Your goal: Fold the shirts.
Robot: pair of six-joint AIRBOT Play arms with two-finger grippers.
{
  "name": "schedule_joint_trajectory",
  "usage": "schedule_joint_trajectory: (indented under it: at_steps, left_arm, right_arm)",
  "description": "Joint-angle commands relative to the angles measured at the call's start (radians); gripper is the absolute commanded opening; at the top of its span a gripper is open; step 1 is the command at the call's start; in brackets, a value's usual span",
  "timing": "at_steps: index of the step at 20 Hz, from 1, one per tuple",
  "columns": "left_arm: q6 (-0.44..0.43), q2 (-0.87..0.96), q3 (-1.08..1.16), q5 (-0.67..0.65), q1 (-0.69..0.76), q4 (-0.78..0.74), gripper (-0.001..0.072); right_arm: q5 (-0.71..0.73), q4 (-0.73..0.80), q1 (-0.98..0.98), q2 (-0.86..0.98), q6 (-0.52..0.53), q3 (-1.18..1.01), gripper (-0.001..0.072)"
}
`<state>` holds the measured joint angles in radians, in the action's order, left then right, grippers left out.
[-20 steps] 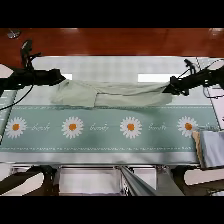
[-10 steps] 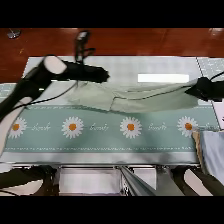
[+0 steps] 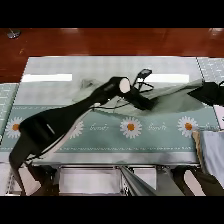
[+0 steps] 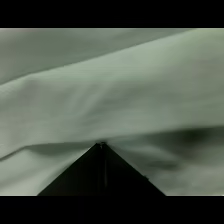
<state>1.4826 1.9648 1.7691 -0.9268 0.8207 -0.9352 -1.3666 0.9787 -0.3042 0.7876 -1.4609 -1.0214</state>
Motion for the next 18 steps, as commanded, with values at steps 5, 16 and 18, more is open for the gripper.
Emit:
schedule_joint_trajectory:
  at_steps: [5,16,18]
  left_arm:
    - [0.011,0.126,0.238,-0.173,0.009,0.104,0.003]
    - [0.002,-0.238,0.266,-0.406,-0.613,0.097,0.0031]
    - [-0.034,-0.373,0.217,-0.415,-0.698,0.088,0.0031]
  right_arm:
    - [0.038,-0.013,0.064,-0.004,0.0,0.002,0.0017]
    - [0.211,-0.087,0.362,0.167,-0.022,-0.061,0.0017]
    - [0.298,-0.086,0.512,0.296,-0.048,-0.158,0.0017]
